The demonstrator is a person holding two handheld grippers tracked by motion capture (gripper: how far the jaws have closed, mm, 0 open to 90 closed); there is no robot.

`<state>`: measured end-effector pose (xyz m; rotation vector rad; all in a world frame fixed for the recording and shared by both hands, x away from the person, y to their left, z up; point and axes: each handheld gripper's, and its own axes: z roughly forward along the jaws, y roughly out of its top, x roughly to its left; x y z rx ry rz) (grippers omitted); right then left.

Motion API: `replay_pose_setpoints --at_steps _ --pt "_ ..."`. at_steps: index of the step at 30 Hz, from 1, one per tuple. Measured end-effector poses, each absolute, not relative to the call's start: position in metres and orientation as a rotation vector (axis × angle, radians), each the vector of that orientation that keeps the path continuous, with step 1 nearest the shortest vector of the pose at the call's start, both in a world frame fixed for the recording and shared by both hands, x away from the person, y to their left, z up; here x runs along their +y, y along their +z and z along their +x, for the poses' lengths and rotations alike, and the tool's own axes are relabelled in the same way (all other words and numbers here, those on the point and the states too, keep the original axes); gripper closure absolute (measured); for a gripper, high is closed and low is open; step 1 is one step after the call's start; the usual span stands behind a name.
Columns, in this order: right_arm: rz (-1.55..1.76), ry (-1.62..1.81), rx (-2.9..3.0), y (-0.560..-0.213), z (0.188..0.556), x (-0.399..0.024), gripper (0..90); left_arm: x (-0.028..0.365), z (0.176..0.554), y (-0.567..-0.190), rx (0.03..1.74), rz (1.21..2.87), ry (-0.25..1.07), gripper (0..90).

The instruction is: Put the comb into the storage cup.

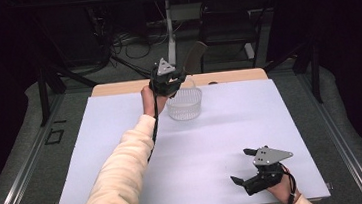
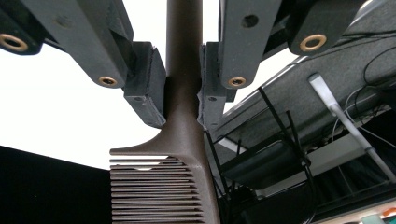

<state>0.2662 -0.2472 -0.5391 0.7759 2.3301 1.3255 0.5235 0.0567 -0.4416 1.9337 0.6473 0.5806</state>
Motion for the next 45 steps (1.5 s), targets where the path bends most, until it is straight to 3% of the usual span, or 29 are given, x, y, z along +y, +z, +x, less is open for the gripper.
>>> replay_pose_setpoints --at_steps 45 --pt "0.785 1.343 2.326 -0.537 0.266 -0.248 0.0 0.052 0.529 -0.465 0.521 2.135 0.524 72.3"
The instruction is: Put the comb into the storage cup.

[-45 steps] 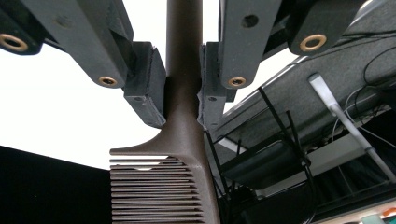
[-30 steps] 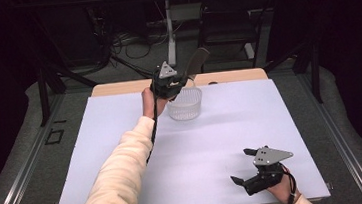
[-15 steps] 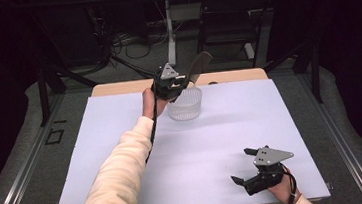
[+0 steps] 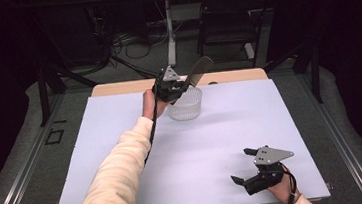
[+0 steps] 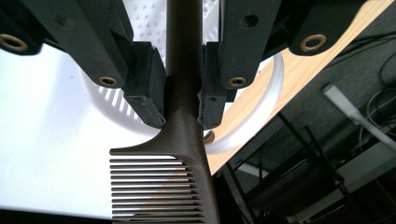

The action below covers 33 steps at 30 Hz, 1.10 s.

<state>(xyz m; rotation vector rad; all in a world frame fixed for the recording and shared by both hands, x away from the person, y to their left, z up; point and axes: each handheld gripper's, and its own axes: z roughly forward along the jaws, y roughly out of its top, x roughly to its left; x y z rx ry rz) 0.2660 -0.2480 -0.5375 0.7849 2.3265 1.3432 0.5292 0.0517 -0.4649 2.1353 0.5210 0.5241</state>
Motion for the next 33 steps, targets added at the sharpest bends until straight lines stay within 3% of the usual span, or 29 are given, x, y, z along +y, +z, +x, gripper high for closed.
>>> replay_pose_setpoints --at_steps 33 --pt "0.786 1.336 2.347 -0.54 0.267 -0.246 0.0 0.053 0.534 -0.485 0.521 2.233 0.459 72.2"
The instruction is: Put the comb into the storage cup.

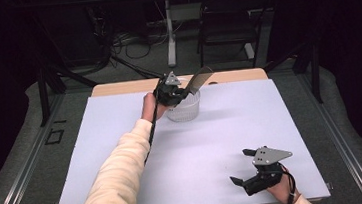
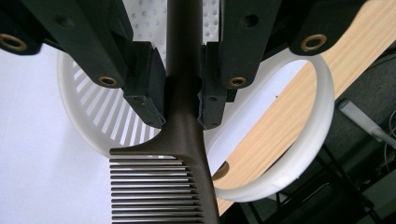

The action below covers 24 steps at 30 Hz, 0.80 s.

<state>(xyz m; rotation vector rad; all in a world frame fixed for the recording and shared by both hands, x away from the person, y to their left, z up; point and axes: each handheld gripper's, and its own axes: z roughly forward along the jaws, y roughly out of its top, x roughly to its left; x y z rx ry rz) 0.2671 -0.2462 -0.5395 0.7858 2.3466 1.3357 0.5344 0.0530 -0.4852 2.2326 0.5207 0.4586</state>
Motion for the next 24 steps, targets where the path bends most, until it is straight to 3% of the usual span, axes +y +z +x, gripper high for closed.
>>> replay_pose_setpoints --at_steps 14,24 --pt "0.784 1.337 2.34 -0.538 0.266 -0.247 0.0 0.051 0.537 -0.491 0.507 2.278 0.422 71.2" --pt "0.781 1.33 2.348 -0.539 0.267 -0.246 0.0 0.06 0.526 -0.484 0.538 2.183 0.394 41.2"
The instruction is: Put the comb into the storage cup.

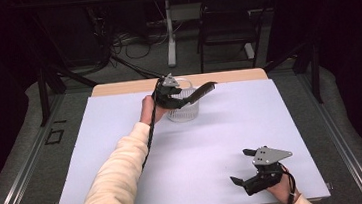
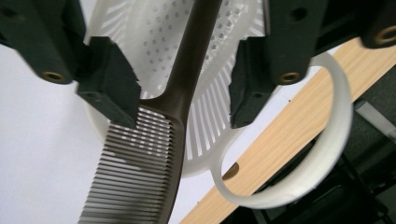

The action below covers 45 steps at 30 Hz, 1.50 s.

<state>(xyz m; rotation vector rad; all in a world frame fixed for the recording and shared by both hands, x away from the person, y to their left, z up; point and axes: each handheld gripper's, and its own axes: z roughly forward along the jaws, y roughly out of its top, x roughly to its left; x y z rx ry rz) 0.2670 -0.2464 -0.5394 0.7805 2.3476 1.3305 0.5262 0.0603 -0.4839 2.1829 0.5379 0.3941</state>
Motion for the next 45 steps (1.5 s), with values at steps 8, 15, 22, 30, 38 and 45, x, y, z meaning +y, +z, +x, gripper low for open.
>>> replay_pose_setpoints --at_steps 8,15,22,30,38,45 --pt "0.779 1.322 2.353 -0.54 0.267 -0.245 0.0 0.065 0.515 -0.469 0.583 2.147 0.379 19.1" --pt "0.784 1.323 2.356 -0.541 0.268 -0.246 0.0 0.07 0.507 -0.459 0.593 2.16 0.379 5.8" --pt "0.789 1.329 2.356 -0.54 0.266 -0.245 0.0 0.076 0.5 -0.456 0.616 2.178 0.369 0.0" --pt "0.784 1.327 2.355 -0.539 0.266 -0.244 0.0 0.086 0.489 -0.451 0.642 2.159 0.374 0.0" --pt "0.783 1.321 2.357 -0.539 0.265 -0.244 0.0 0.094 0.474 -0.445 0.646 2.182 0.406 0.0" --pt "0.779 1.319 2.359 -0.539 0.266 -0.244 0.0 0.105 0.46 -0.444 0.692 2.191 0.442 0.0"
